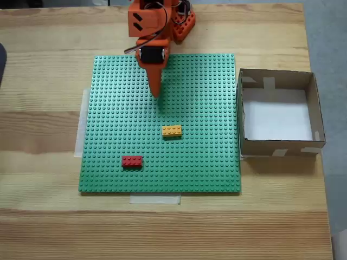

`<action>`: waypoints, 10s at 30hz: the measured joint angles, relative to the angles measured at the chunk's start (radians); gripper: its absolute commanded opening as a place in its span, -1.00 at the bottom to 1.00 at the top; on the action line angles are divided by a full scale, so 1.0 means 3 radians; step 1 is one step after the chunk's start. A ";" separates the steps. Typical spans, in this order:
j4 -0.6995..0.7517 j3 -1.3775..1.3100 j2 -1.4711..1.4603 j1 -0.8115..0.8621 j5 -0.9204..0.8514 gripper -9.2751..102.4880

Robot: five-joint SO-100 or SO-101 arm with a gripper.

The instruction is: Pick the red lego block and put it in the box.

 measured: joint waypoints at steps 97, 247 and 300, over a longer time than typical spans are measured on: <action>0.1892 -0.6928 -0.7332 0.0266 -0.0619 -0.31; 0.2480 -0.7368 -0.6008 -0.2715 0.0281 -0.81; 0.1166 -0.6202 -0.6668 -0.2894 0.0159 -0.77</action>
